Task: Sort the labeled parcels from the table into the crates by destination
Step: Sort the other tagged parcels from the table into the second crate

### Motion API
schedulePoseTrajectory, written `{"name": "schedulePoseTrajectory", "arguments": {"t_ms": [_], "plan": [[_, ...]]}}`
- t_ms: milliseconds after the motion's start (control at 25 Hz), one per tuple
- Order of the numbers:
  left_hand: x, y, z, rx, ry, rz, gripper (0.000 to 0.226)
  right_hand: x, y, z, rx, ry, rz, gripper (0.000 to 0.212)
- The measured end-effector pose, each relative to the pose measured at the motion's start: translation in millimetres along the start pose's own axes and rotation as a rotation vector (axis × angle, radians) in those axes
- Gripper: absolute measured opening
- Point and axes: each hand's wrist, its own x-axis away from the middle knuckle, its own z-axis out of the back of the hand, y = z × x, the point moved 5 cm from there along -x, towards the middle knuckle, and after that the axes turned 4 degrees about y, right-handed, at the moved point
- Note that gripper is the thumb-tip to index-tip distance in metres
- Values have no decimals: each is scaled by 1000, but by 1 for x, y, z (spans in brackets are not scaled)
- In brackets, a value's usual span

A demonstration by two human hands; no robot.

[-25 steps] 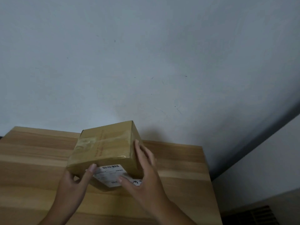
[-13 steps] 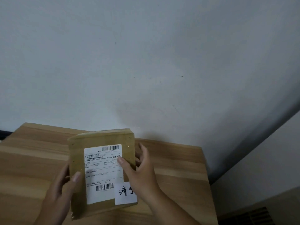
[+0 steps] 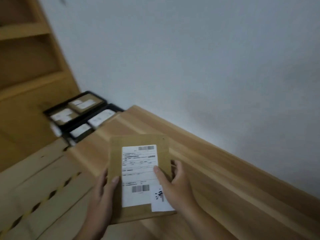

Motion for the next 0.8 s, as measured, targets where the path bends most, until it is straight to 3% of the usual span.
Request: {"name": "schedulePoseTrajectory", "arguments": {"t_ms": [240,400,800], "plan": [[16,-24,138,241,231,64,35,35,-13,-146,-53,-329,-47,34],[25,-53,218,281,372,130,32,71,-20,-225,-31,-595,-45,37],[19,-89,314,362,572,283,32,89,-16,-347,94,-775,40,39]]}}
